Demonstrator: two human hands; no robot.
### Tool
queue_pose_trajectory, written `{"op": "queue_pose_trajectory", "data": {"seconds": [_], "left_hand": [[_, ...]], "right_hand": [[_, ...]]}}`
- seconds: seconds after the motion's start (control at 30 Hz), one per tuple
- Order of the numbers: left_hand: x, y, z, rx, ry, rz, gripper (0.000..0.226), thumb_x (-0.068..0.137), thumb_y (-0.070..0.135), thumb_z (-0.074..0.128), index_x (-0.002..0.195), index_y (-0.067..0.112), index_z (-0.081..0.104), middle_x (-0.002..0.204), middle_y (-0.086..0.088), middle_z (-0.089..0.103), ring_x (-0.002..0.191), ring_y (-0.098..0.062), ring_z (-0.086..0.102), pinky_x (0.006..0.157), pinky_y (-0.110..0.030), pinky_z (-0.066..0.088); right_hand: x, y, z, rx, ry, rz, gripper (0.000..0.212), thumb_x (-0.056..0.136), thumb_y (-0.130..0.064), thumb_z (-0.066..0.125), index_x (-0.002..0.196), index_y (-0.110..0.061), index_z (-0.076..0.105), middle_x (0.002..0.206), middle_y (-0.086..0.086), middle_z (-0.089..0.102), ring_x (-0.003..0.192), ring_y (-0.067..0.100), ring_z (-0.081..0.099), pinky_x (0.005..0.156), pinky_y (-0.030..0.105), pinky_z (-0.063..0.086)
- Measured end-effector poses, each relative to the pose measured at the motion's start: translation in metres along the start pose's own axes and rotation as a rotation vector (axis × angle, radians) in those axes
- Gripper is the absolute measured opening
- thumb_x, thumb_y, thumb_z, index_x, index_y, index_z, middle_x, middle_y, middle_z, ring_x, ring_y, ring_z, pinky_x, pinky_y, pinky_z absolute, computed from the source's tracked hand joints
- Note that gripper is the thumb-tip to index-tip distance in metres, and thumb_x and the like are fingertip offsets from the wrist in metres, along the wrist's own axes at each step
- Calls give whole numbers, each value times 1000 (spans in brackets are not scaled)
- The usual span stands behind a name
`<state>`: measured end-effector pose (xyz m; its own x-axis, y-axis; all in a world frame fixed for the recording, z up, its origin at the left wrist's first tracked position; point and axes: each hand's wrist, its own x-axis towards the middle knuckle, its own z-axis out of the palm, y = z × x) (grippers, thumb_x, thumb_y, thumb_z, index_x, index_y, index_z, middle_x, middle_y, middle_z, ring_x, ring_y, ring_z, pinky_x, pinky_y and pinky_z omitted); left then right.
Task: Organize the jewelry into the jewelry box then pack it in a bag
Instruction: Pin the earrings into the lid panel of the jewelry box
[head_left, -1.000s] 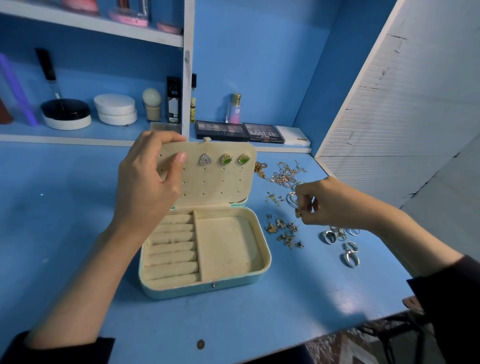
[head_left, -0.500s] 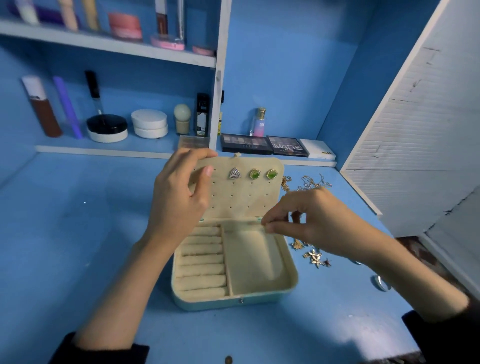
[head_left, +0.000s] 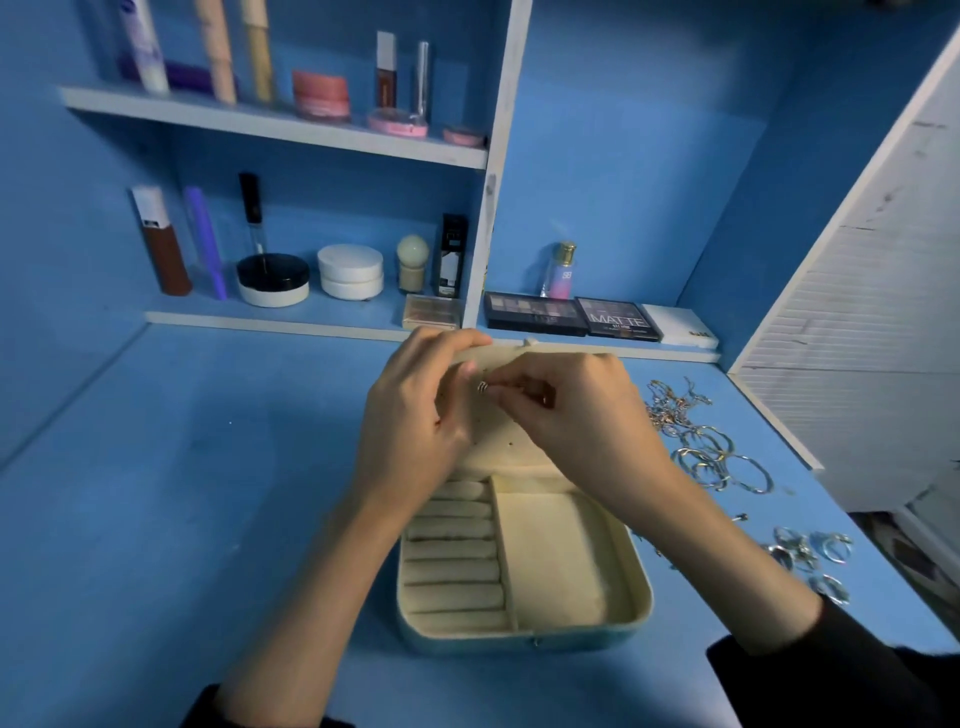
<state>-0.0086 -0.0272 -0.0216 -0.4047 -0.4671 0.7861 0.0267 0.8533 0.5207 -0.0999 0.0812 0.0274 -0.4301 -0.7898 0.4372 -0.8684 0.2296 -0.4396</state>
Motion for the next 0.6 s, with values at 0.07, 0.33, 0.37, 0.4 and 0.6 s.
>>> {"op": "queue_pose_trajectory", "data": {"seconds": [0.07, 0.33, 0.37, 0.4, 0.6], "left_hand": [[0, -1, 0, -1, 1, 5, 23, 90, 5, 53, 109, 6, 65, 102, -4, 63, 92, -11, 57, 78, -13, 42], [0, 0, 1, -5, 8, 2, 24, 88, 2, 54, 109, 7, 65, 101, -3, 63, 91, -11, 57, 76, -15, 43], [0, 1, 1, -9, 7, -2, 25, 87, -1, 54, 108, 8, 65, 101, -3, 63, 92, -12, 58, 76, -16, 44], [0, 1, 0, -14, 5, -7, 26, 86, -2, 55, 108, 8, 65, 101, -2, 63, 92, -12, 58, 77, -18, 46], [0, 4, -1, -47, -1, -20, 29, 83, 0, 54, 108, 8, 65, 102, -1, 63, 95, -14, 60, 79, -22, 48]], "right_hand": [[1, -1, 2, 15, 0, 19, 14, 86, -24, 64, 94, -27, 75, 45, -18, 35, 57, 11, 38, 59, 29, 30], [1, -6, 6, -64, 63, 65, 13, 86, -32, 63, 91, -26, 73, 47, -14, 34, 60, 14, 40, 57, 29, 29], [1, -8, 7, -87, 91, 54, 12, 86, -32, 63, 90, -25, 72, 48, -14, 35, 61, 15, 43, 56, 29, 29], [0, -9, 7, -112, 125, 37, 10, 85, -32, 64, 87, -24, 71, 51, -14, 38, 61, 18, 47, 55, 30, 29], [-1, -11, 12, -227, 287, -58, 11, 79, -29, 65, 77, -18, 67, 63, -5, 57, 57, 24, 56, 46, 28, 35]]}}
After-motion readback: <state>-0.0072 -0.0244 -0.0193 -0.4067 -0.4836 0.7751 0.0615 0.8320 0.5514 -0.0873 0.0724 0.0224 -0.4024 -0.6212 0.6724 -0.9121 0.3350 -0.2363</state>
